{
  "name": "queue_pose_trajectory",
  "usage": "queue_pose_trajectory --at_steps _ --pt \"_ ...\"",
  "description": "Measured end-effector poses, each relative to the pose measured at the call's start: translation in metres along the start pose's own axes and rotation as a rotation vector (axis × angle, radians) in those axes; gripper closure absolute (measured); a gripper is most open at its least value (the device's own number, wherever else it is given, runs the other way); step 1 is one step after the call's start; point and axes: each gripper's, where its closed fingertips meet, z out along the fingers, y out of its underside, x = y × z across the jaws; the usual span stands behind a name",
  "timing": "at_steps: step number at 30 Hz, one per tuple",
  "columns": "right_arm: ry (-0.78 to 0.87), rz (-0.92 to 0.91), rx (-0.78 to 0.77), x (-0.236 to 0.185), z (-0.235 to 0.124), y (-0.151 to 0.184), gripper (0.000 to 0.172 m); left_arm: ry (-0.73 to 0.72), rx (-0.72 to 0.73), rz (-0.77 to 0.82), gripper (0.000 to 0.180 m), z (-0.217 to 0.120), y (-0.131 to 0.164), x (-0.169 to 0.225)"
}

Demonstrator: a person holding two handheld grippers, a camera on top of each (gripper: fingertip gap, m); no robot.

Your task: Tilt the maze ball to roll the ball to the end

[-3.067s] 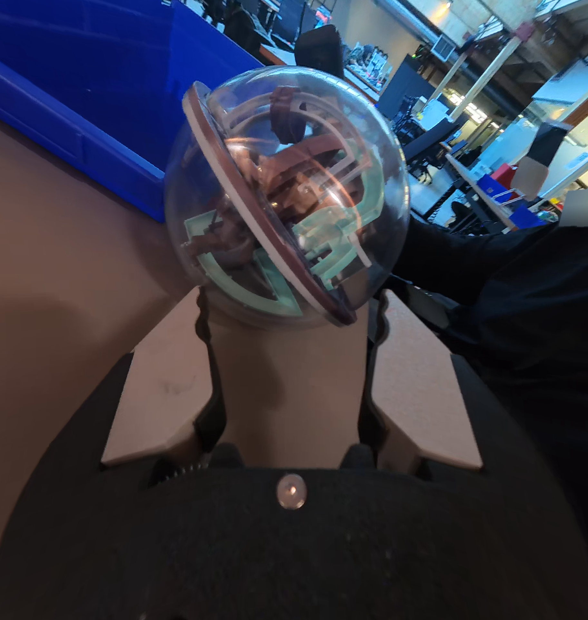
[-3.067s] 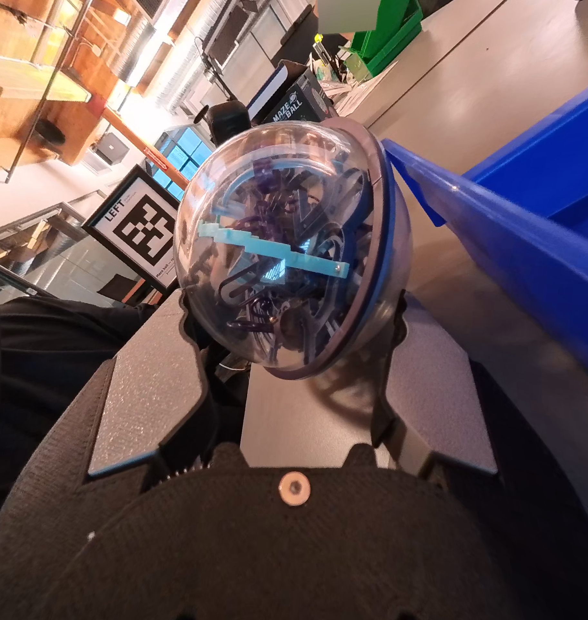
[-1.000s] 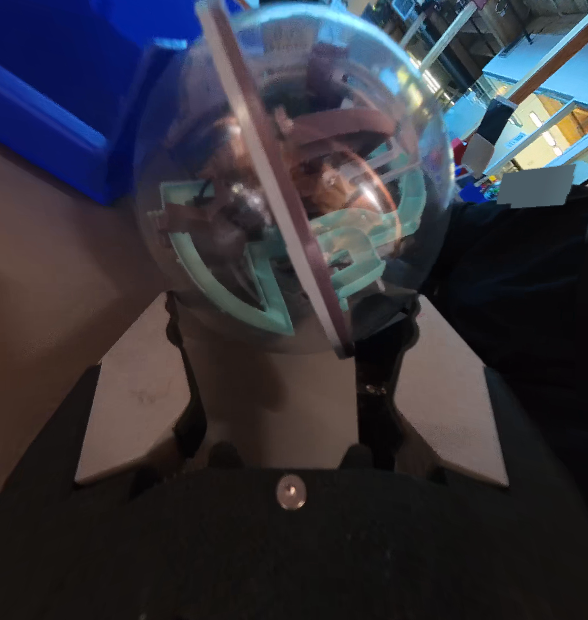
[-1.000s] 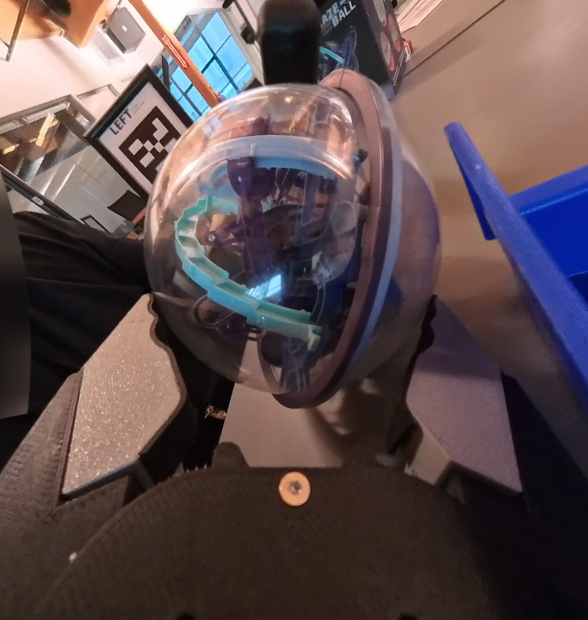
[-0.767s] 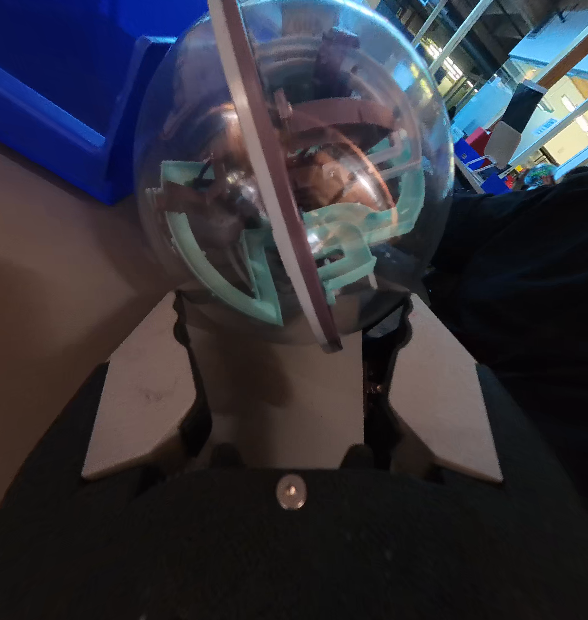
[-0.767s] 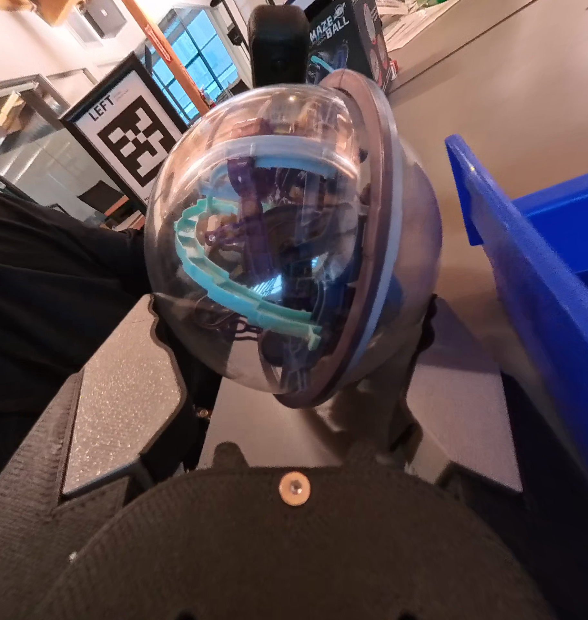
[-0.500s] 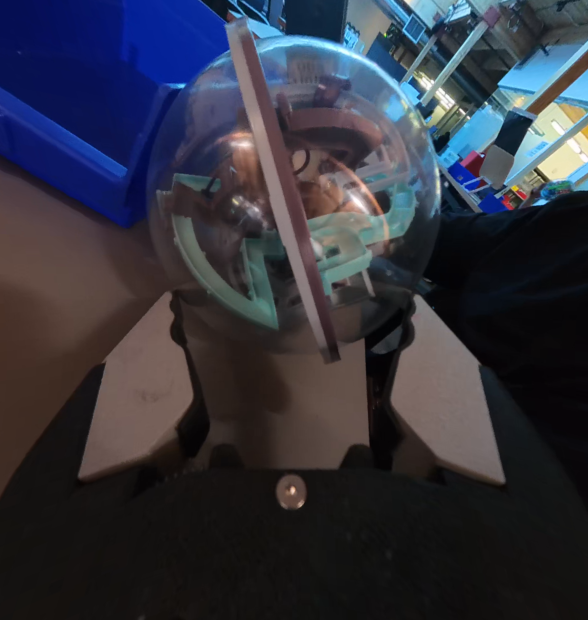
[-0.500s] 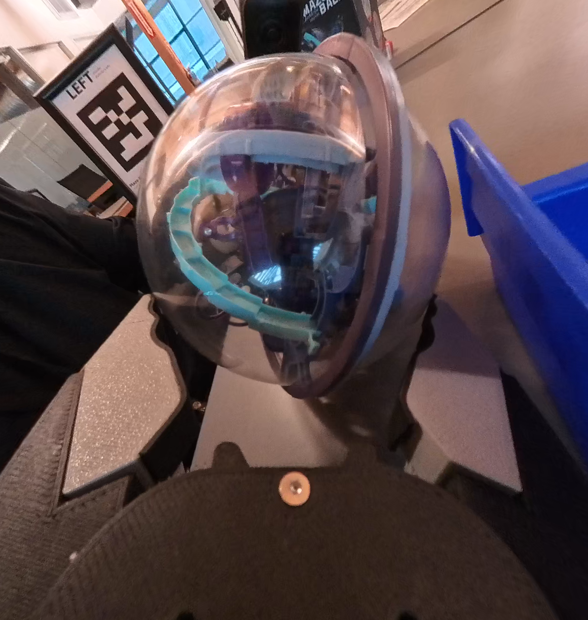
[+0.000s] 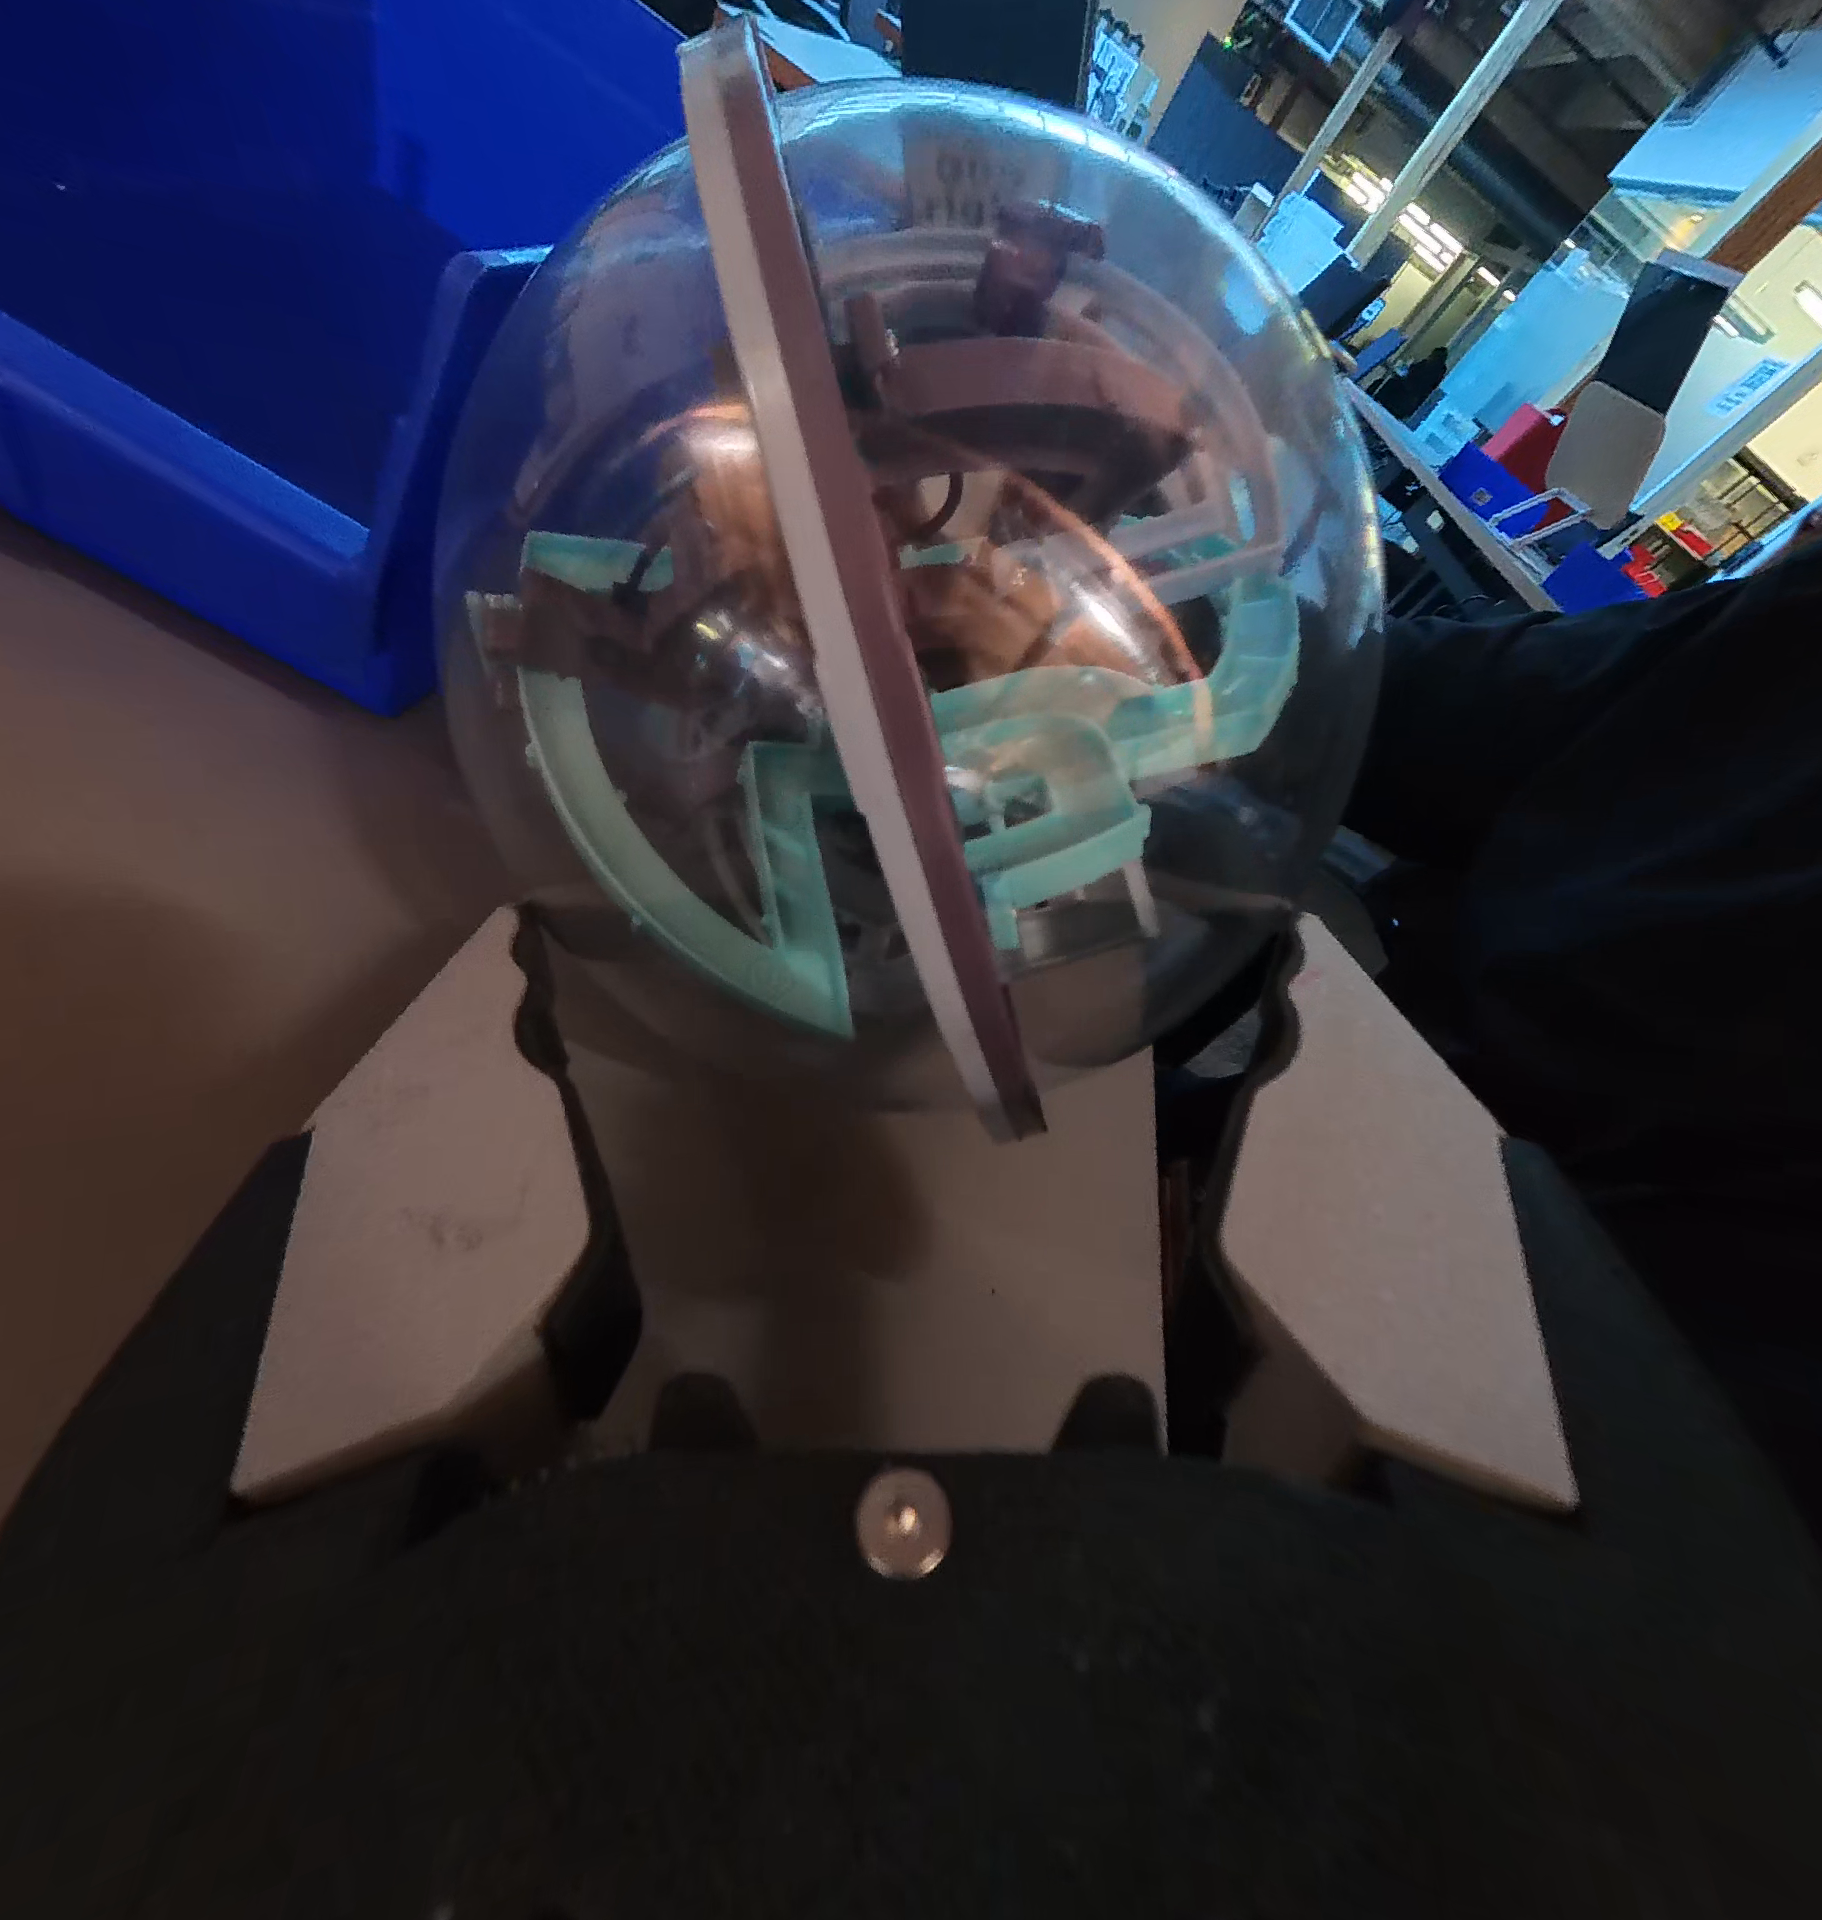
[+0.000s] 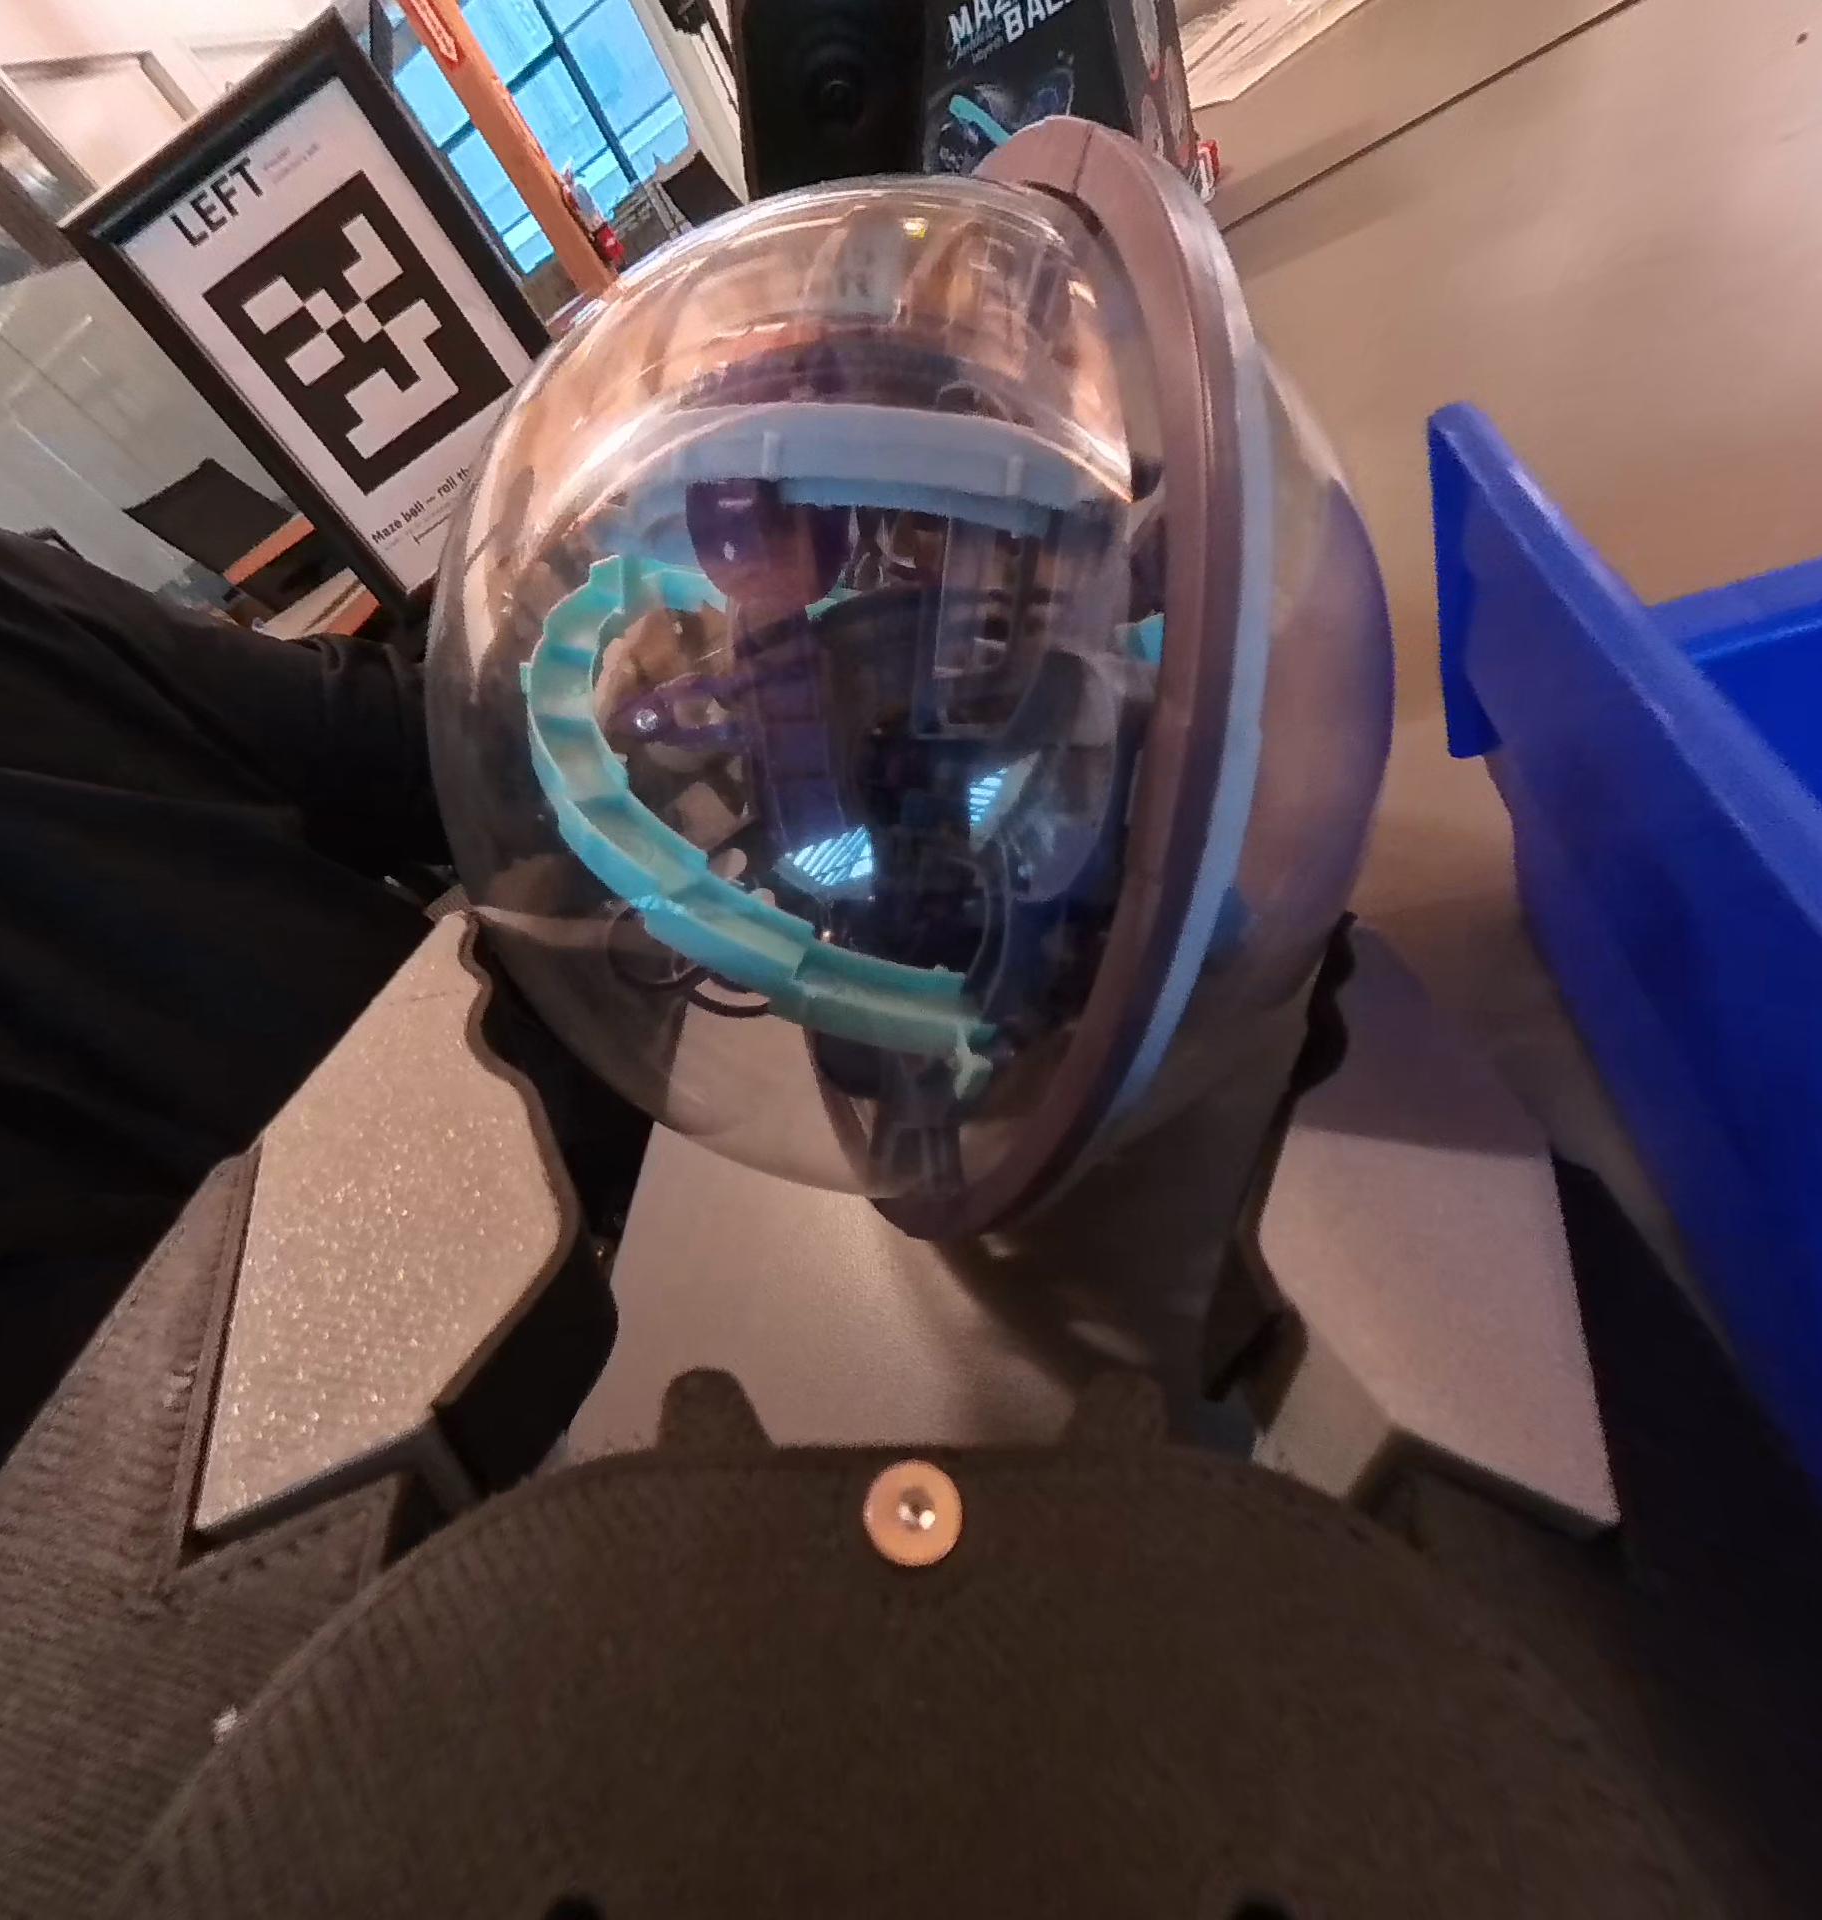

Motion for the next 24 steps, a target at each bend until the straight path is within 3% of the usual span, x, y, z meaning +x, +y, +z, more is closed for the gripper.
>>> queue_pose_trajectory --at_steps 24 --pt "0.05 -0.222 0.042 -0.002 0.002 -0.012 0.025 -0.071 0.021 0.224 0.048 -0.007 -0.009 0.001"
